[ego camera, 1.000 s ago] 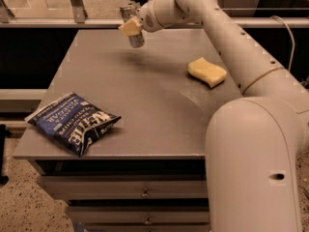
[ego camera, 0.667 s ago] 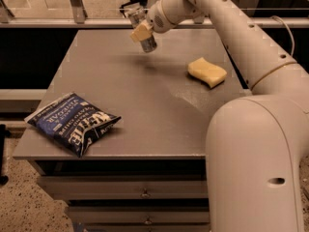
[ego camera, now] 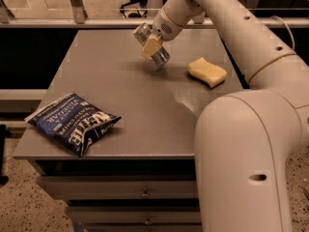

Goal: Knock redbull can over

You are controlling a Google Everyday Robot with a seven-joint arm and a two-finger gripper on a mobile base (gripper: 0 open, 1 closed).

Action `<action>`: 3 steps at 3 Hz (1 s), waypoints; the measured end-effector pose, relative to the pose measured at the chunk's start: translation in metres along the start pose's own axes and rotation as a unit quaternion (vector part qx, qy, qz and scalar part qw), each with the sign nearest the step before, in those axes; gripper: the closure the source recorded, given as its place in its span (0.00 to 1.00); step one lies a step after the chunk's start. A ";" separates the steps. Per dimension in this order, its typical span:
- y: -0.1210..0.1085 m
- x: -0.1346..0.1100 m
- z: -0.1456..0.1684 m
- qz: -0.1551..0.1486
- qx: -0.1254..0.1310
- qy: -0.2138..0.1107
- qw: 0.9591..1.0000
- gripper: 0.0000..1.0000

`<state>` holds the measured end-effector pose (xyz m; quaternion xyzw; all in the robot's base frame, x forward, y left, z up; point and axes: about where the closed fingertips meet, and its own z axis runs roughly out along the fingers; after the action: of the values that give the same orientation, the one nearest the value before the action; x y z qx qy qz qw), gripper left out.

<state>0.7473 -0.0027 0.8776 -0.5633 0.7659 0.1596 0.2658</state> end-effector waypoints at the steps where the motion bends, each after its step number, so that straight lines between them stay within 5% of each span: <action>1: 0.019 -0.001 0.012 -0.036 -0.041 0.030 0.998 0.64; 3: 0.040 -0.007 0.032 -0.078 -0.089 0.053 0.992 0.17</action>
Offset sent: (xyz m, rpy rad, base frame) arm -0.0352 0.0330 -0.0165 -0.1276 0.1085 0.2749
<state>0.7183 0.0327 0.8538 -0.6502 0.7157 0.1754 0.1851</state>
